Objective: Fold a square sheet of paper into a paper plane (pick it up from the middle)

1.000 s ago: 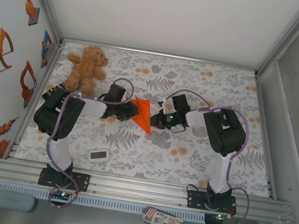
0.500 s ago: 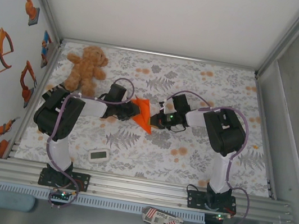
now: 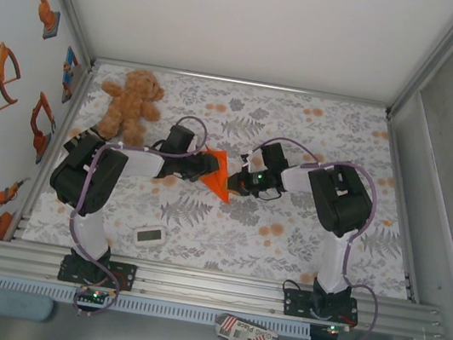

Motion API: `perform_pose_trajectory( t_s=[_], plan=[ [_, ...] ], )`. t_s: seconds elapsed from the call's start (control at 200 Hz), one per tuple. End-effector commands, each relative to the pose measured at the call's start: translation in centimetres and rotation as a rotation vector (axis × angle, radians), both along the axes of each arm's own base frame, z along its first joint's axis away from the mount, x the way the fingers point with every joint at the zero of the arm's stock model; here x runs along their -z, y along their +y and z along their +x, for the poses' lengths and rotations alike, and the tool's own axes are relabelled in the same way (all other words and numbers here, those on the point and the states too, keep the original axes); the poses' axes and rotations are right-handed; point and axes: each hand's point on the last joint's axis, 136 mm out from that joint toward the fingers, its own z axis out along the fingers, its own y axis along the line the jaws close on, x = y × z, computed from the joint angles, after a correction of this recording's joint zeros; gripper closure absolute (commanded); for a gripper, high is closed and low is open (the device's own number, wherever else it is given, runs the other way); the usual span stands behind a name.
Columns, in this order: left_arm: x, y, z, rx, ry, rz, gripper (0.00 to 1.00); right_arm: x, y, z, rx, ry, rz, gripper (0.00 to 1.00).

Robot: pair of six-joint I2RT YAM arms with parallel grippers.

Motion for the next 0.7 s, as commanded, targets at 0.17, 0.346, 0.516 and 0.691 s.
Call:
perform_pose_trajectory(
  t_s=[0.17, 0.346, 0.516, 0.691],
  plan=[
    [1.4, 0.2, -0.8, 0.059, 0.042, 0.134, 0.4, 4.7, -1.9, -1.8, 0.025, 0.115, -0.153, 0.99],
    [2.9, 1.8, -1.2, 0.034, 0.122, 0.305, 0.4, 4.6, -2.0, -1.8, 0.023, 0.115, -0.157, 0.99],
    [4.6, 3.0, -2.1, 0.011, 0.198, 0.403, 0.4, 4.4, -1.9, -1.7, 0.022, 0.107, -0.153, 0.99],
    [6.0, 3.9, -2.6, -0.005, 0.246, 0.462, 0.44, 2.0, -1.1, -1.1, 0.008, 0.054, -0.082, 0.9]
  ],
)
